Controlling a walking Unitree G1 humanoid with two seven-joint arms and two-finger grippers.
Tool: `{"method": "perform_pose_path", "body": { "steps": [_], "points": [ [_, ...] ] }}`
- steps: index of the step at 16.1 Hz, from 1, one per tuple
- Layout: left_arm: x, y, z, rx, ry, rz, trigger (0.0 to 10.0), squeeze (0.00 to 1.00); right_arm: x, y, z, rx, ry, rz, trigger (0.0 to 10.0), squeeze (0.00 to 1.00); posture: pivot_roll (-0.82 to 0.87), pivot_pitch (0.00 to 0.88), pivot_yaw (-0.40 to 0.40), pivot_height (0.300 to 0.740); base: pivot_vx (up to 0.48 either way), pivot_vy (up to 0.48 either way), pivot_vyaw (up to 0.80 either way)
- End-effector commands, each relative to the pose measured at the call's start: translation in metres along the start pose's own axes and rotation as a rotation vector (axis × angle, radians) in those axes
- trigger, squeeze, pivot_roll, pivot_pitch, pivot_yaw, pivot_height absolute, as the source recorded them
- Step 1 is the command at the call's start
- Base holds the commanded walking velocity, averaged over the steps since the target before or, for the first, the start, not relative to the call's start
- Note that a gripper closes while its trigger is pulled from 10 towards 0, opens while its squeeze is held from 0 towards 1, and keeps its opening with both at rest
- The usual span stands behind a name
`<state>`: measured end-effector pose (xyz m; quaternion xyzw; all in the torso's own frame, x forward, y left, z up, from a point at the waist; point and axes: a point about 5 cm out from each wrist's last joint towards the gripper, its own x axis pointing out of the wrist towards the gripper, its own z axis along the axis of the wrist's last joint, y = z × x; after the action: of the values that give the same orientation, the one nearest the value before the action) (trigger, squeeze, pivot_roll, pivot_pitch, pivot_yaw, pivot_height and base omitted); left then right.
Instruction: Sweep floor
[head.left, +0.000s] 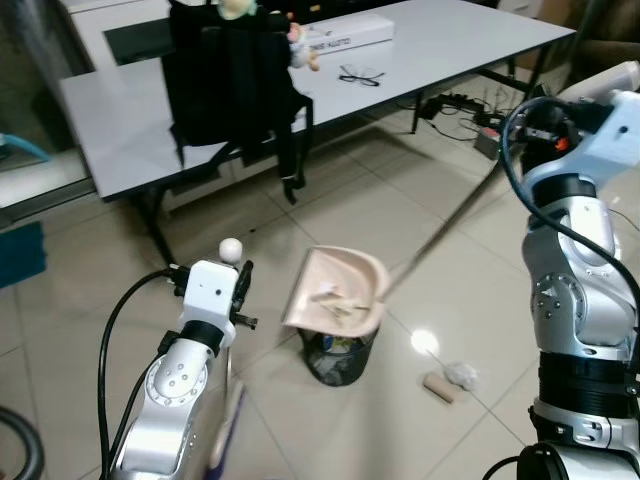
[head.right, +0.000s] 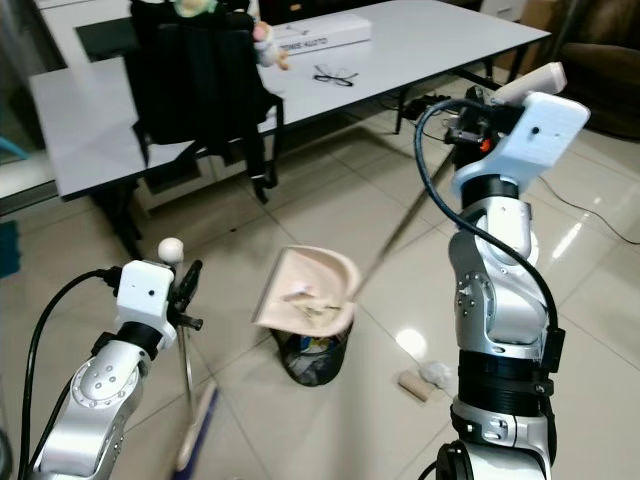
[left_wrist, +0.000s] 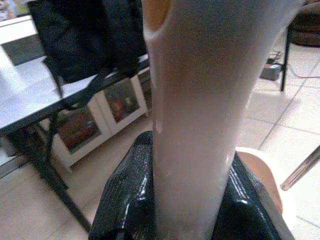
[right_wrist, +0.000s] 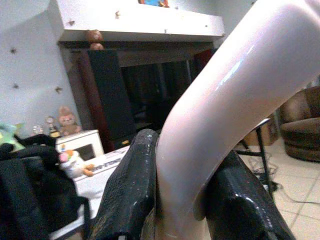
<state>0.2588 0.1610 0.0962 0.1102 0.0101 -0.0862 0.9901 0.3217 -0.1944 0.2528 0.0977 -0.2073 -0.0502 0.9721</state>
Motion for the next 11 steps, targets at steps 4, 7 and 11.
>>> {"method": "perform_pose_path", "body": {
  "steps": [4, 7, 11],
  "points": [
    [0.0, 0.003, 0.002, 0.017, 0.002, 0.004, 10.0, 0.0, 0.003, 0.008, 0.015, -0.024, -0.111, 0.059, 10.0, 0.0, -0.1, 0.0, 0.059, 0.74, 0.0, 0.0, 0.0],
    [-0.001, 0.003, 0.001, 0.014, 0.008, 0.006, 10.0, 0.0, 0.005, 0.024, 0.017, -0.091, -0.157, 0.155, 10.0, 0.0, -0.1, 0.0, 0.052, 0.74, 0.0, 0.0, 0.0],
    [-0.002, 0.002, 0.0, 0.013, 0.013, 0.005, 10.0, 0.0, 0.005, 0.053, 0.01, -0.202, -0.197, 0.326, 10.0, 0.0, -0.09, 0.0, 0.048, 0.74, 0.0, 0.0, 0.0]
  ]
}}
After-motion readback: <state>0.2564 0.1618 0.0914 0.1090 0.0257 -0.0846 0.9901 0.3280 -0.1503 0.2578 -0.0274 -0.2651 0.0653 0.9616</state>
